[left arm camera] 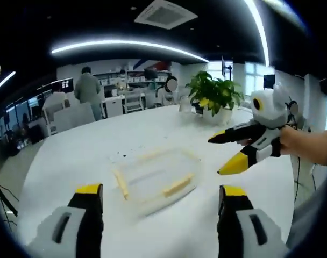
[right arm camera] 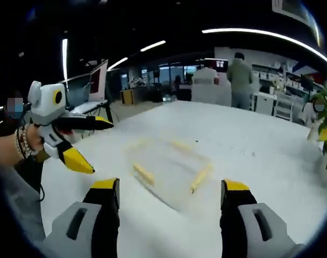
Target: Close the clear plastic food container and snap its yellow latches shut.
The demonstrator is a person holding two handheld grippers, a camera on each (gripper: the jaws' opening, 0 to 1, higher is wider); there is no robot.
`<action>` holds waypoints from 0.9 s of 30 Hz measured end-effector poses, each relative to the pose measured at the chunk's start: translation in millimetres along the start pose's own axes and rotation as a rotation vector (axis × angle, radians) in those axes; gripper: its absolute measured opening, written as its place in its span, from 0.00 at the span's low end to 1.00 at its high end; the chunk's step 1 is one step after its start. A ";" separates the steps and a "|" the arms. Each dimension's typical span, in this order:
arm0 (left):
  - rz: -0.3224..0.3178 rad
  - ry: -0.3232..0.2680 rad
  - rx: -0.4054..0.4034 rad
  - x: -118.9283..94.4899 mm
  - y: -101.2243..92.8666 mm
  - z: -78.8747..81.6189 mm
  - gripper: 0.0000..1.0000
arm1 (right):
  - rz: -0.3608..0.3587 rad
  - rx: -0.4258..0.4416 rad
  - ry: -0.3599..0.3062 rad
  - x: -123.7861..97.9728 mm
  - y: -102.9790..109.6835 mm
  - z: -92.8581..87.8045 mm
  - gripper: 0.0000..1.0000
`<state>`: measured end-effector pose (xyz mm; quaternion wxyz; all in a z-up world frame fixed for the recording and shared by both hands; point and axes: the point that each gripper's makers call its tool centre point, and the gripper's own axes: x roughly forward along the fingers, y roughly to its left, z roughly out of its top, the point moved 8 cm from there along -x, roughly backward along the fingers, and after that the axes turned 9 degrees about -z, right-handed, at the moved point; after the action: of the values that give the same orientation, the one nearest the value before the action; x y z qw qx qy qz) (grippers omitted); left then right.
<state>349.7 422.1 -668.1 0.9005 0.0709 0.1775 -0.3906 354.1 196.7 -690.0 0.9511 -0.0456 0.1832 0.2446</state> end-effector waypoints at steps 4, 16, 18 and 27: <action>-0.010 -0.015 -0.005 -27.4 -14.9 5.1 0.99 | -0.031 -0.002 0.052 -20.3 6.7 -6.8 1.00; 0.055 -0.030 -0.102 -153.1 -53.6 -36.6 0.99 | -0.068 0.000 0.013 -115.1 46.5 -24.5 0.98; 0.059 -0.003 -0.146 -172.1 -58.0 -52.9 0.99 | -0.065 0.006 0.007 -131.4 54.2 -32.9 0.99; 0.162 0.006 -0.134 -235.6 -74.1 -98.8 0.97 | -0.170 0.039 -0.016 -191.9 73.2 -54.1 0.93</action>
<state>120.7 557.5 -670.5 0.9313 0.0258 0.1994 -0.3037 145.1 165.2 -668.8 0.9705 -0.0406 0.1759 0.1596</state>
